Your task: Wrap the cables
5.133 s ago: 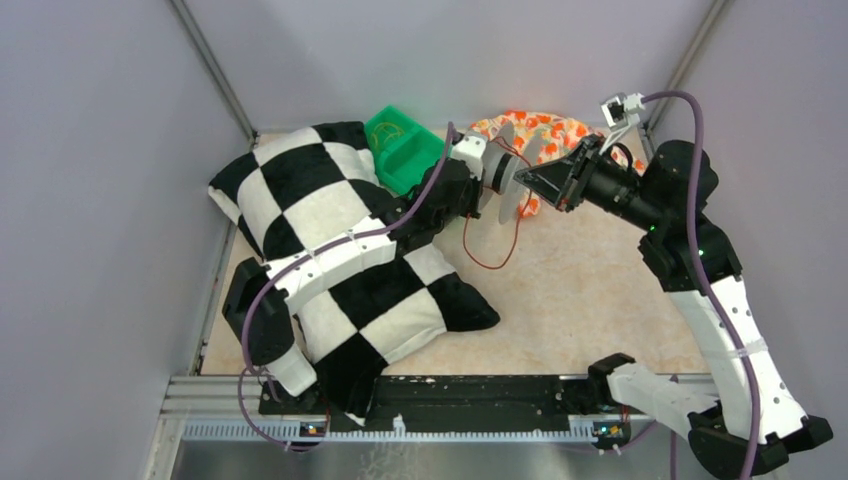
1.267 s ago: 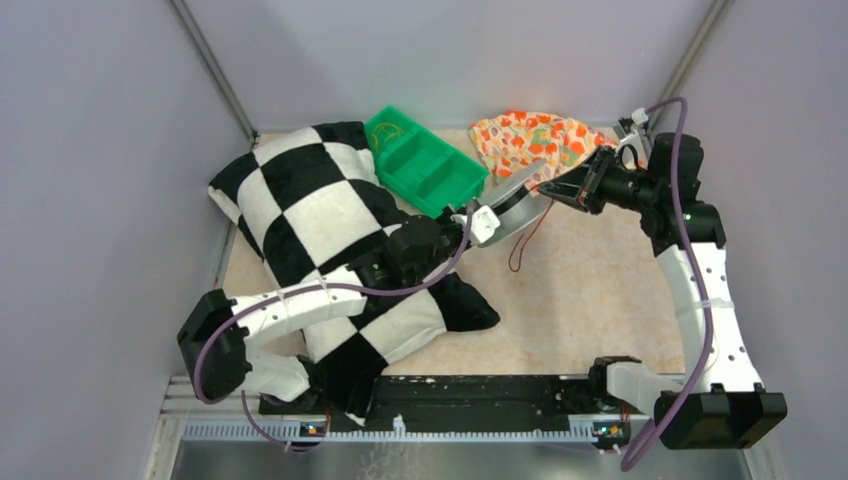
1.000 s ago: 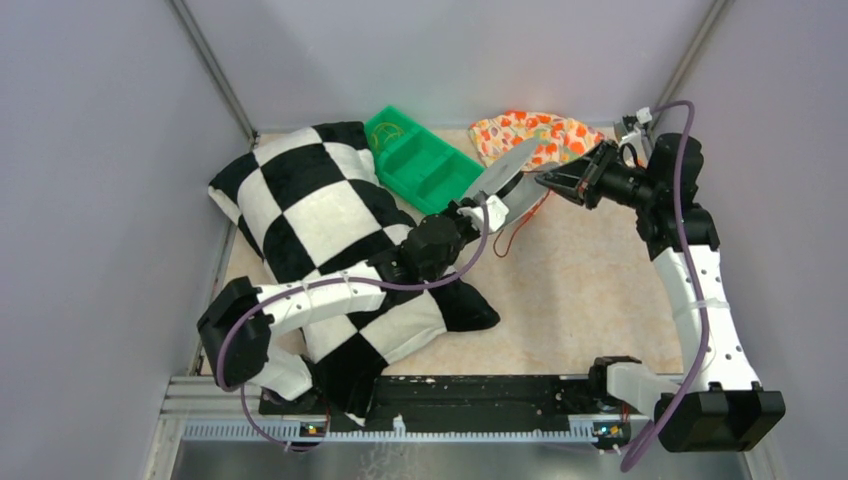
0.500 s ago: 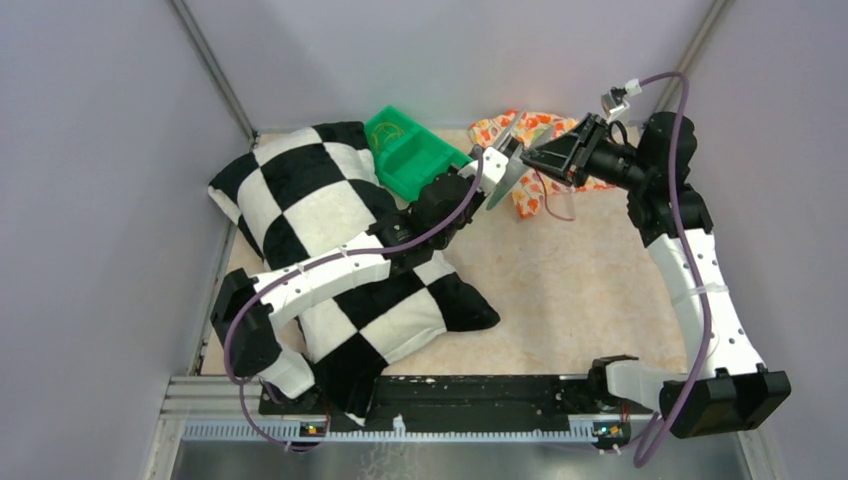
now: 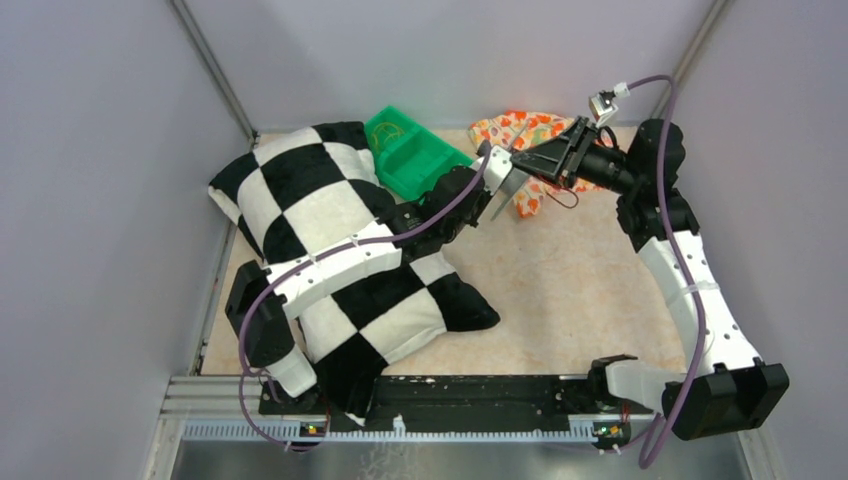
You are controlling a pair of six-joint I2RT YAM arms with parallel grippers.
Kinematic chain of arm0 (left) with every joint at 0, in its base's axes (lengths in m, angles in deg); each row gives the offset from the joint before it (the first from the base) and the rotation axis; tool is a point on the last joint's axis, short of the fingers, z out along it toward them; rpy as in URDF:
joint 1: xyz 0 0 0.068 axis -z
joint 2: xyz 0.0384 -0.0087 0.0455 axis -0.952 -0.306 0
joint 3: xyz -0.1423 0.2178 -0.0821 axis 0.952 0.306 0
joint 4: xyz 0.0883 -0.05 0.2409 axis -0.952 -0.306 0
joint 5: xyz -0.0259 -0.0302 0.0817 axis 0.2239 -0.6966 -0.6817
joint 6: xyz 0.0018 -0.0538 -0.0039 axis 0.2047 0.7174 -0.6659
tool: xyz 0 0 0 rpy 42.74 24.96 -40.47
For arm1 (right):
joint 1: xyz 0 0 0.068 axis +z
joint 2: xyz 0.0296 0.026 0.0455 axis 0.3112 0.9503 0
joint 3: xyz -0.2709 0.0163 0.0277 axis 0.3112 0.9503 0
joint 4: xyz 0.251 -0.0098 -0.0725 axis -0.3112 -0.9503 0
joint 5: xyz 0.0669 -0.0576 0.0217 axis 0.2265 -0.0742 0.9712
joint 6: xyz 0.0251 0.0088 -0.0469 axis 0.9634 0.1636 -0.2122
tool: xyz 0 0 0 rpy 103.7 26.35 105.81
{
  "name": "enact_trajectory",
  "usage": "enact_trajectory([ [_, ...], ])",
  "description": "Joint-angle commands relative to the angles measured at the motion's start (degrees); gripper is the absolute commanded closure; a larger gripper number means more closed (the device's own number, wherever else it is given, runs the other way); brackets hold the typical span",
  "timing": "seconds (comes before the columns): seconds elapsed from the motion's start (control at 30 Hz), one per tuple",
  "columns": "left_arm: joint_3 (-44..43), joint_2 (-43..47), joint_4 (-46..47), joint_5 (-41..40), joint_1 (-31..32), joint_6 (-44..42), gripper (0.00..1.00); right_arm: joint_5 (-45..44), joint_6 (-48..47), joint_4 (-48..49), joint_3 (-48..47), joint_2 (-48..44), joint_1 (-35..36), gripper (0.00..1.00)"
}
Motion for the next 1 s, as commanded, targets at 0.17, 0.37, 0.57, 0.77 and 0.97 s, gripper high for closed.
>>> enact_trajectory([
  [0.17, -8.1, 1.5, 3.2, 8.2, -4.3, 10.4, 1.00, 1.2, 0.8, 1.3, 5.0, -4.1, 1.6, 0.67],
  [0.37, -8.8, 1.5, 2.5, 9.8, -6.3, 13.9, 1.00, -0.7, 0.3, 0.0, 6.2, -4.9, 4.9, 0.67],
  [0.57, -7.9, 2.7, 3.6, 14.2, -9.0, 17.9, 1.00, -3.0, -1.3, -1.8, 7.8, -4.9, 9.3, 0.65],
  [0.77, -6.8, 4.0, 5.6, 18.2, -12.0, 21.4, 1.00, -5.4, -2.1, -3.0, 11.5, -4.9, 13.8, 0.63],
  [0.97, -8.3, 3.0, 7.1, 21.0, -13.6, 24.1, 1.00, -8.5, -7.2, -7.1, 14.2, -4.9, 15.7, 0.56],
])
